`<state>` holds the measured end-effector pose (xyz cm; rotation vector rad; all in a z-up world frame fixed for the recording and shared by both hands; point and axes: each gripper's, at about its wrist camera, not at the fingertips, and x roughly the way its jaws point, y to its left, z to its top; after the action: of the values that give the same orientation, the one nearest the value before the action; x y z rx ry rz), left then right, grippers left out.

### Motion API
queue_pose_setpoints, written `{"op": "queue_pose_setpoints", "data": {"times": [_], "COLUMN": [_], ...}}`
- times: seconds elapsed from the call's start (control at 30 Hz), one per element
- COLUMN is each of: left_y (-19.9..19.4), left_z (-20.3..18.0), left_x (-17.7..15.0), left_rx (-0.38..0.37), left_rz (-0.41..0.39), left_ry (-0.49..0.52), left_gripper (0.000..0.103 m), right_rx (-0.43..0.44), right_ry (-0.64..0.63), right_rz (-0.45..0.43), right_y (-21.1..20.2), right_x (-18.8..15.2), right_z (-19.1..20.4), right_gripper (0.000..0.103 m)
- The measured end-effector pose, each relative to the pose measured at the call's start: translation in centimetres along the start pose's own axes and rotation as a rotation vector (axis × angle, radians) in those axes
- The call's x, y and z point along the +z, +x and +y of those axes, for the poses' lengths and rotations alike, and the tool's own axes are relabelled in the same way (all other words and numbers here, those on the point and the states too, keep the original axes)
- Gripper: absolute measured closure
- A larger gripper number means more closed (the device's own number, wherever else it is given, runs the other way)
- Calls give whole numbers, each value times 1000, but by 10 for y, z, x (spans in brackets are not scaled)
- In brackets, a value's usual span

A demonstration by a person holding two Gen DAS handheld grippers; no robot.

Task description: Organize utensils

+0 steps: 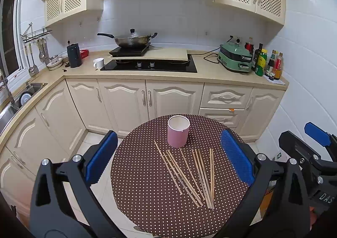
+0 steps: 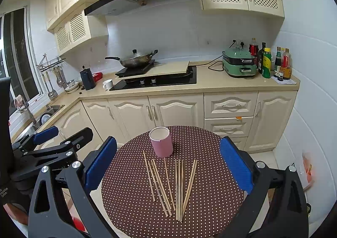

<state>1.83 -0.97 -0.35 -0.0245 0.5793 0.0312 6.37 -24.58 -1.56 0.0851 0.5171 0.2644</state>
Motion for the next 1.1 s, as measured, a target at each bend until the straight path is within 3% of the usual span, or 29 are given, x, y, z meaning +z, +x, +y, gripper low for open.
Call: {"op": "queue_pose_setpoints", "data": {"times": [1.1], "left_y": [6], "left_z": [-3], "left_x": [-3], "left_rx": [-25], "left_rz": [13], "left_ry": [8], "left_gripper": [6], "right_rx": [-10], "right_ry": [-14], "right_rz": [32], "right_y": [8], "right_x": [-2], "right_z": [1], "right_gripper": [8]}}
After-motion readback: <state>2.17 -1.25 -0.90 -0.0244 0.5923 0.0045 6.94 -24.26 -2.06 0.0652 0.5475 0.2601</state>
